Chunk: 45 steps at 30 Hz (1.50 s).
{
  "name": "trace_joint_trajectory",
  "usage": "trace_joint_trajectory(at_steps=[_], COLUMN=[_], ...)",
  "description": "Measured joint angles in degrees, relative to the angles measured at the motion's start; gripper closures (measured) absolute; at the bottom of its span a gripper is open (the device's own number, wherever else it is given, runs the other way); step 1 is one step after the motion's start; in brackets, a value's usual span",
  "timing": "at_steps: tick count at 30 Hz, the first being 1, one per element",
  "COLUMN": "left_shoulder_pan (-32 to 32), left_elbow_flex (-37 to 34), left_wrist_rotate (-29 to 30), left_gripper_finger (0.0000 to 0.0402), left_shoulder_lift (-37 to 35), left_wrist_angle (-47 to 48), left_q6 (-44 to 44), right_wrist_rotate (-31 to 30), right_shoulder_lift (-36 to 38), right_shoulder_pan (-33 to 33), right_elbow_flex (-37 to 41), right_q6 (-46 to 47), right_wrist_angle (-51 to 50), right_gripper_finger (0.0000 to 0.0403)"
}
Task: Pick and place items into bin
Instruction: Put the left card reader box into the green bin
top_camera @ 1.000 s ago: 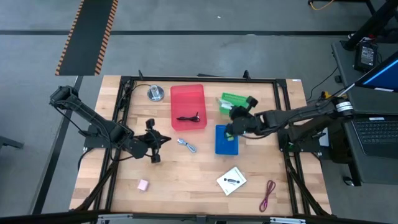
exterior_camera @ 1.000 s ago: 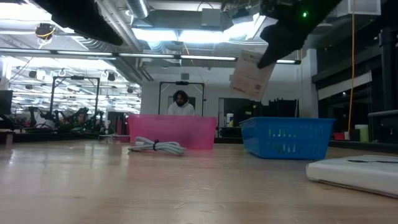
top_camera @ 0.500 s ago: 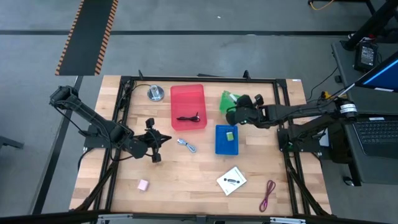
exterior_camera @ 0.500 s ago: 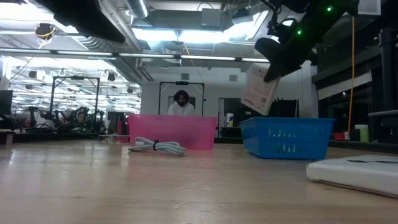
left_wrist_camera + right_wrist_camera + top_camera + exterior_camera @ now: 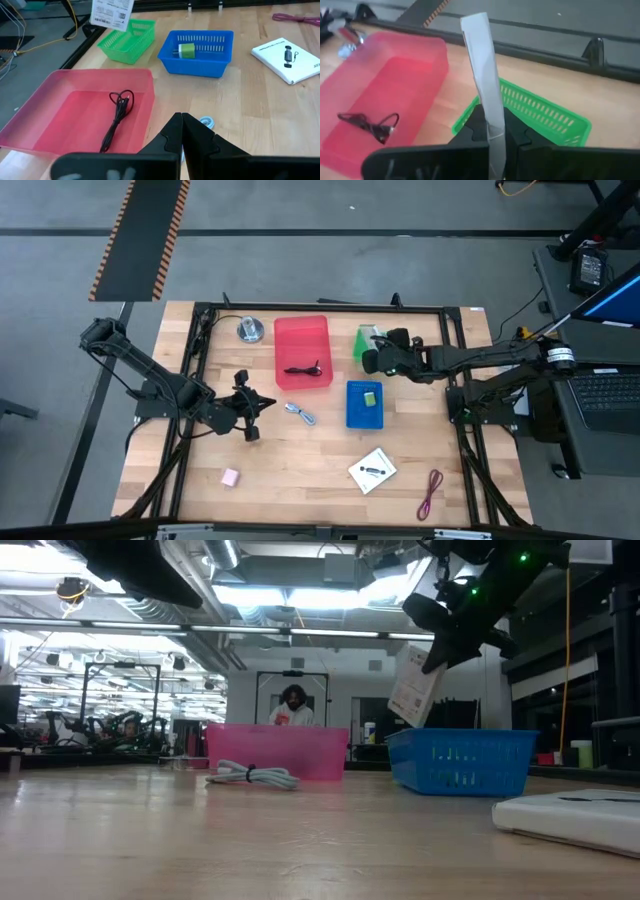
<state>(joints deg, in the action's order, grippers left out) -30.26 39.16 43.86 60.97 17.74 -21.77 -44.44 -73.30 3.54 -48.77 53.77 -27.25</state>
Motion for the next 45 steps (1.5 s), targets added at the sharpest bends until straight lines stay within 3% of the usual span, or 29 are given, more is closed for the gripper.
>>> trace_joint_trajectory(at_steps=[9,25,35,45], left_shoulder_pan=[0.0,0.0,0.0,0.0], left_elbow_flex=[0.0,0.0,0.0,0.0], left_wrist_rotate=[-0.02,-0.04,-0.04,-0.04], left_gripper_finger=[0.0398,0.0398,0.0398,0.0398], left_shoulder_lift=[0.0,0.0,-0.01,-0.02], left_wrist_angle=[0.0,0.02,0.02,0.02], left_q6=[-3.32,-4.03,-4.03,-4.03], right_wrist_rotate=[-0.92,0.66,4.43,6.07], right_shoulder_lift=[-0.75,-7.04,-9.42,-10.25], right_shoulder_pan=[0.08,0.44,2.77,2.92], right_elbow_flex=[-0.01,-0.02,-0.02,-0.02], right_q6=[11.88,23.85,25.72,25.3], right_wrist_angle=[-0.13,-0.06,0.14,0.92], right_gripper_finger=[0.0399,0.0399,0.0397,0.0357])
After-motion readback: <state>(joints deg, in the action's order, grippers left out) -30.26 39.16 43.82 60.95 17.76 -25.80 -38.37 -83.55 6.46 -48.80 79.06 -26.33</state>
